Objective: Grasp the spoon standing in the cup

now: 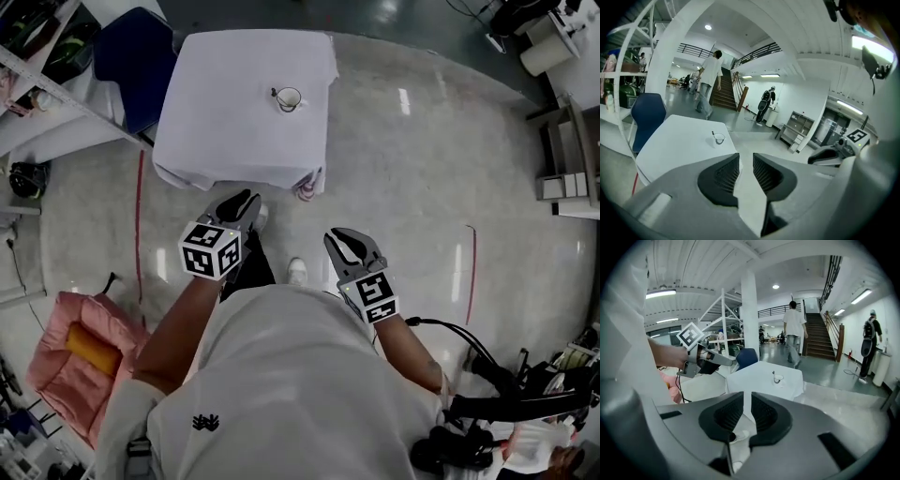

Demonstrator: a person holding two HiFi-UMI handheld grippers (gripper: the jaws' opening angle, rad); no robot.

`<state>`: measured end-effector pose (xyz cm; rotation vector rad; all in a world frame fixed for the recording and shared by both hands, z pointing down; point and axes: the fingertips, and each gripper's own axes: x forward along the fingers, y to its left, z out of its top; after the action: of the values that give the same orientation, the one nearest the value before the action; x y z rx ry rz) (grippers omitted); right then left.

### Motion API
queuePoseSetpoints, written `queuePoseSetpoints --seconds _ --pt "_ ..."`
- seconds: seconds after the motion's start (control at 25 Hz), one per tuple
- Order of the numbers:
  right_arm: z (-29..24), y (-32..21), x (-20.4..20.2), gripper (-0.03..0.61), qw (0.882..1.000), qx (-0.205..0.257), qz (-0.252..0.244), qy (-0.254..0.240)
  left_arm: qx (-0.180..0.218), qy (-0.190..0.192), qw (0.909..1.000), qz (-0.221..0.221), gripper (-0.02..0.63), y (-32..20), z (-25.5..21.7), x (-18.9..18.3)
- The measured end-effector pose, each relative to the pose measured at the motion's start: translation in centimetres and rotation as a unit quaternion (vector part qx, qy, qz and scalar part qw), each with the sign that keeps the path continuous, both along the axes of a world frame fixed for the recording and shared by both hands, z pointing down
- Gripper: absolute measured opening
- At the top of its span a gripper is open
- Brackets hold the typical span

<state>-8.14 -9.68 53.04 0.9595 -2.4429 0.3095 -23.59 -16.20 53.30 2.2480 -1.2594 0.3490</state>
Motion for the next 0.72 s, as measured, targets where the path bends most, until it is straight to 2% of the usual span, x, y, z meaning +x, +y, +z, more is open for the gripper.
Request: queuePoseSetpoints --seconds 0.2,0.36,0.44,0.56,0.72 --pt "-0.3 -6.9 0.5 0.058 0.996 -0.007 0.084 0.014 -0.027 0.005 0.9996 0.006 0.094 -11.1 3.3 -1.3" --pt "-1.8 -11.7 0.2 0.058 0.989 0.009 0.15 0.012 -0.06 0.017 0.998 0.012 0.112 -19.2 6.3 -2.4" --pt "-1.6 -13.1 0.5 0.058 0.983 0.004 0.184 0.016 -0.081 0.025 0.9964 0.012 0.121 -22.9 8.2 -2.7" --pt "-1.0 -14.4 1.0 0.058 0.972 -0.005 0.236 0.017 -0.098 0.015 0.995 0.015 0.13 -28.0 10.9 -3.1" --pt "0.0 -14.2 2.4 0.058 0.953 -0.025 0.3 0.026 -0.132 0.016 0.9911 0.01 0.147 -33.0 14.7 -2.6"
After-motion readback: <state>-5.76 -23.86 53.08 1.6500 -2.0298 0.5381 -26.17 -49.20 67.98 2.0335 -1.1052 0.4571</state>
